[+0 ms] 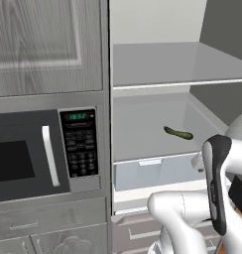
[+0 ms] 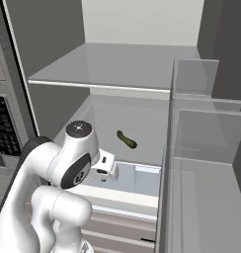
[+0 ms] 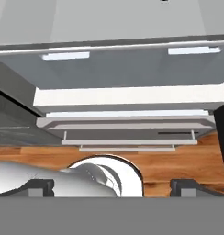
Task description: Place one squash and one chicken drumstick in each tupperware on the nearby counter, to pack two identical lunches.
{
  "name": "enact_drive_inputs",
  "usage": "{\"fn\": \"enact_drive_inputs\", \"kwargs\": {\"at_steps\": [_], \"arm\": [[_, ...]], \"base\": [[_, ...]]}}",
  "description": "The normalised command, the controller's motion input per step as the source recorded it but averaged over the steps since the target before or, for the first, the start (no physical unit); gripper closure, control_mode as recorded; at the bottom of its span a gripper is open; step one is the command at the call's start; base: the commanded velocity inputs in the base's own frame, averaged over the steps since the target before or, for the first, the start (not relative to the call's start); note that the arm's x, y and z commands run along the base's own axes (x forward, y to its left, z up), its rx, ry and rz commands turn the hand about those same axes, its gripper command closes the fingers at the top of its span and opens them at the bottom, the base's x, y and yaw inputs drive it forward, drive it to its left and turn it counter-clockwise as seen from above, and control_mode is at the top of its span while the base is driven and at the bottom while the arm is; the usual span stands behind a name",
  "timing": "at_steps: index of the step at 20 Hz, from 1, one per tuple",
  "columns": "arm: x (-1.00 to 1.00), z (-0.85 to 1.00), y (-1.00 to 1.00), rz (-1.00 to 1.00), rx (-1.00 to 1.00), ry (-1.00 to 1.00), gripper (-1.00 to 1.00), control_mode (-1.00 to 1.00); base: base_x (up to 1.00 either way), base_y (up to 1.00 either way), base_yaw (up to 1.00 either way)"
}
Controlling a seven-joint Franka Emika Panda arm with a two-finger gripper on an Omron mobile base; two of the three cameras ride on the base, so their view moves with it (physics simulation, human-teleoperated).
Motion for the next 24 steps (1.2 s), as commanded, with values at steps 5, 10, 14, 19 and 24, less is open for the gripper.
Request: {"fn": "enact_drive_inputs", "kwargs": {"at_steps": [5, 10, 14, 19, 24], "arm": [[0.15, -0.02, 0.00, 0.13, -0.05, -0.30, -1.00, -1.00], [0.33, 0.00, 0.00, 0.13, -0.11, -0.17, -1.00, -1.00], [0.58, -0.01, 0.00, 0.11, -0.11, -0.03, -1.00, -1.00], [0.52, -0.03, -0.07, 0.09, -0.02, 0.00, -1.00, -1.00], [0.45, -0.11, -0.16, 0.06, 0.00, -0.02, -1.00, -1.00]], "base": [[0.00, 0.00, 0.00], [0.00, 0.00, 0.00], [0.00, 0.00, 0.00], [0.00, 0.00, 0.00], [0.00, 0.00, 0.00]]}}
